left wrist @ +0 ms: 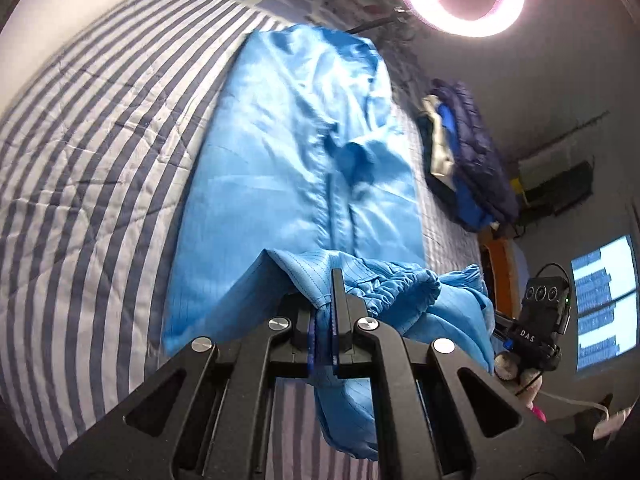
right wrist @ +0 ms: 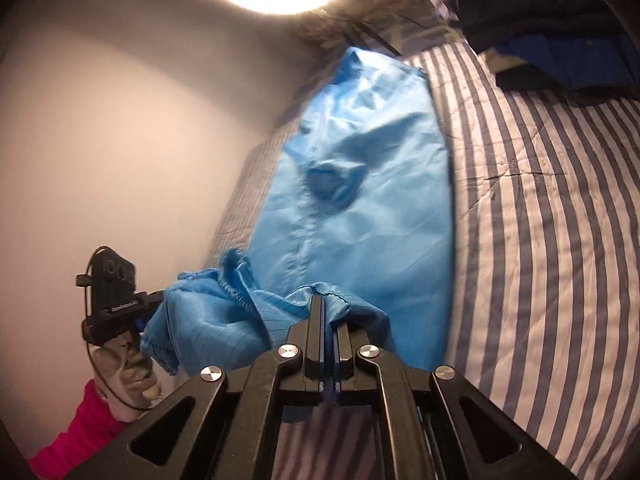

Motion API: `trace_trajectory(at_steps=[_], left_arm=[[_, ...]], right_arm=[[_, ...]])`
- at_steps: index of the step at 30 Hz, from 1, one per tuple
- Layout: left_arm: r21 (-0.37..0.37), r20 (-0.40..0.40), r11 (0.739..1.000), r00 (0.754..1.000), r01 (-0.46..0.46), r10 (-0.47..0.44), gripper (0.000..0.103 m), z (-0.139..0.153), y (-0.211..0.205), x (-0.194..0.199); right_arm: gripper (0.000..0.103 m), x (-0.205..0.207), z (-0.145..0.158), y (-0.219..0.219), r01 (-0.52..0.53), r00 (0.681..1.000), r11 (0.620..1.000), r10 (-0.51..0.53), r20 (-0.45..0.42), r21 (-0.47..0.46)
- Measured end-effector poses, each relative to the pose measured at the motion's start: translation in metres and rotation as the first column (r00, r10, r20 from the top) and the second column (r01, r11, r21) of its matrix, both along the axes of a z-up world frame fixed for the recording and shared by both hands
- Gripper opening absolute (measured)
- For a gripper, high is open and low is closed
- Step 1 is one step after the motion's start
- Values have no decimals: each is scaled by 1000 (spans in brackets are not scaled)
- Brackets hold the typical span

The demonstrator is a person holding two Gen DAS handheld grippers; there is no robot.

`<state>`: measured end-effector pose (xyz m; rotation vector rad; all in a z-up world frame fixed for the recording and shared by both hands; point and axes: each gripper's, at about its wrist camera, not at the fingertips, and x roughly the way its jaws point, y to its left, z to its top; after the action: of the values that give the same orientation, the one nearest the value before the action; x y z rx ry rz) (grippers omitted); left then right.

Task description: Fold large clothes

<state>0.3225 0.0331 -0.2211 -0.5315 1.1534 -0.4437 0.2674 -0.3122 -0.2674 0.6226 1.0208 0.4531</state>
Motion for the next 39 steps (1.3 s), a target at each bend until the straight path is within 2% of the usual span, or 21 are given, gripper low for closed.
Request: trace_trajectory(at_steps=[7,11,13,14,15,16,17,18,21,24,26,29,32,33,36,39], left_arm=[[7,-49,999,998,-38,39,3,-37,-1,27],[-8,-68,999,996,-51,51,4,-45,0,31],[-24,-86,998,995,-61,59,17,-44,5,32],[-42,-88,997,994,-70,66,29,-42,9,32],[-78,-85,993,993,-88,81,40,-39,15,31],[-99,-85,990,992,-102,93,45,-36,19,30],[-119,-86,985,990,-123,113,50,-33,25,30],[-135,-76,981,989,-138,129,50,-28,31,30],[-143,-12,982,993,-122,121,50,-8,42,26],[-86,51,995,997,-56,60,50,8,44,14],[-37,64,999,998,-12,15,50,9,40,7],[36,68,999,997,36,-38,50,0,29,2],[19,38,999,998,41,-41,50,-16,24,9],[25,29,999,999,40,-40,50,-20,21,13],[77,17,996,999,42,-44,50,-33,12,21],[91,-5,995,999,46,-45,50,-46,5,24]], right_arm=[[0,42,-36,5,-7,996,997,0,-87,-83],[7,46,-43,5,-17,995,997,9,-97,-79],[24,45,-41,2,-13,996,998,7,-94,-63],[34,43,-38,-1,-6,996,999,1,-89,-52],[38,40,-34,-6,4,997,1000,-6,-78,-31],[40,37,-29,-10,7,998,1000,-8,-65,-13],[45,33,-23,-14,13,999,1000,-13,-46,2],[46,27,-16,-20,25,999,1000,-25,-23,9],[42,10,0,-26,18,1000,1000,-19,20,10],[36,-6,6,-17,-50,998,997,53,45,-52],[35,-9,4,-6,-100,994,989,104,39,-112],[35,-5,-6,11,-125,991,971,130,12,-206],[35,5,-16,18,-151,988,979,153,4,-138],[35,12,-18,23,-166,986,975,168,1,-145],[35,41,-16,36,-181,982,948,190,9,-260],[35,75,-7,38,-149,986,941,166,29,-304]])
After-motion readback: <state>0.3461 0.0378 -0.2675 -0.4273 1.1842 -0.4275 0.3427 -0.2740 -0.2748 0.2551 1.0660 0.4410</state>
